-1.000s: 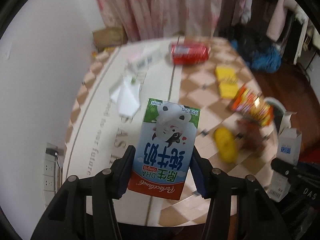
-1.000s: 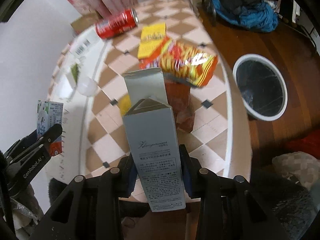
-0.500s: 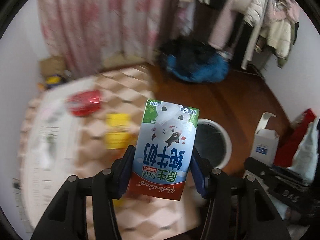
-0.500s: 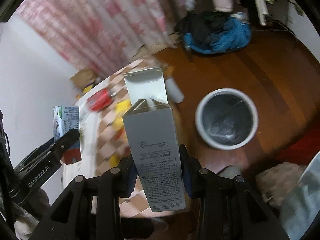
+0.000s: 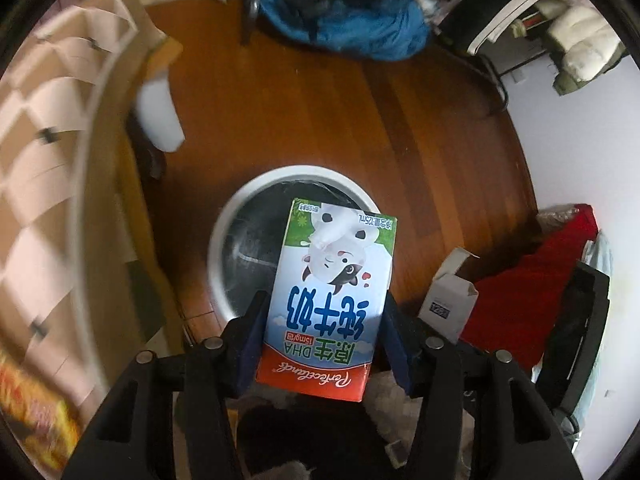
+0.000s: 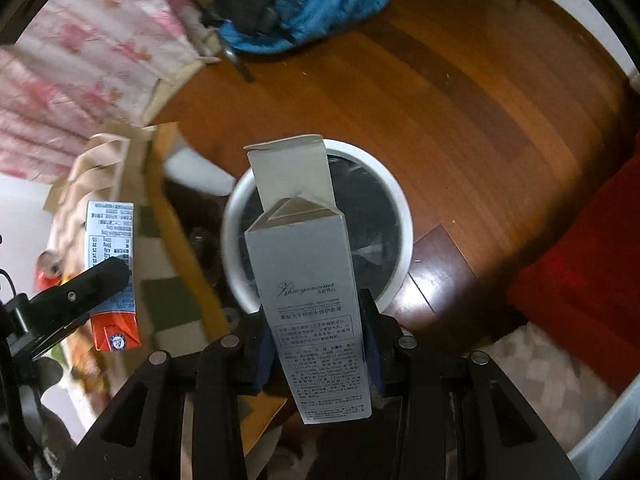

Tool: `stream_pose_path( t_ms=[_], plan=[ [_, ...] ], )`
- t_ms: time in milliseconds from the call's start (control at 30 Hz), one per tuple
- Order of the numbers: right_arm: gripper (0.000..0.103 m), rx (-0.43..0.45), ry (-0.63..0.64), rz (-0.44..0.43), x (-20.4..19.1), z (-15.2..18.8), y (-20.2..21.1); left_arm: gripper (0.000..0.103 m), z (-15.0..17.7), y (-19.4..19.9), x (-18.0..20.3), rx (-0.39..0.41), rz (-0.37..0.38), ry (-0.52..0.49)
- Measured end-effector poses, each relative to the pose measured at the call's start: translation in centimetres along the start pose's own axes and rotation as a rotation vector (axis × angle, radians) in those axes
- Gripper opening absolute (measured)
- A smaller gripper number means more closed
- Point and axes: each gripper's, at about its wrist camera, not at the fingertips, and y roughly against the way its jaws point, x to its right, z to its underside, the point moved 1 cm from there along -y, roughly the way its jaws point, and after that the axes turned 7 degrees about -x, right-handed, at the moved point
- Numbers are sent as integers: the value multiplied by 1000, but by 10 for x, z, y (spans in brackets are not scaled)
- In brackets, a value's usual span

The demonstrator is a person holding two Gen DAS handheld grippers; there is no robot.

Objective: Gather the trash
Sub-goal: 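Carry the white box and milk carton over the white trash bin with both tools, then open both tools to drop the box and carton into the bin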

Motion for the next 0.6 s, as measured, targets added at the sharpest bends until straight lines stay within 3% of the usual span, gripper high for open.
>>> stream_pose_path(
  t_ms=[200, 233, 267, 333, 400, 467, 533, 600],
  plan=[
    [40, -42, 4, 13, 8, -31, -43, 56, -19, -22, 4, -36, -26, 12],
    [40, -47, 2, 13, 9, -33, -49, 64, -21, -23, 3, -35, -34, 12],
    [41, -56, -2, 13, 10, -36, -55, 87, -22, -22, 2, -32, -36, 14],
    [42, -61, -10, 11, 12, -36, -59, 98, -22, -19, 3, -21, -46, 8],
    [54, -59, -10, 28, 12, -37, -61, 98, -19, -15, 2, -4, -79, -7],
    [89, -52, -3, 41, 10, -36, -58, 98, -13, -8, 3, 27, -137, -30],
    [100, -45, 6, 73, 8, -33, -53, 98, -9, -3, -1, 59, -189, -49],
    [102, -39, 13, 120, 6, -28, -49, 98, -3, 3, -4, 85, -250, -69]
  ],
)
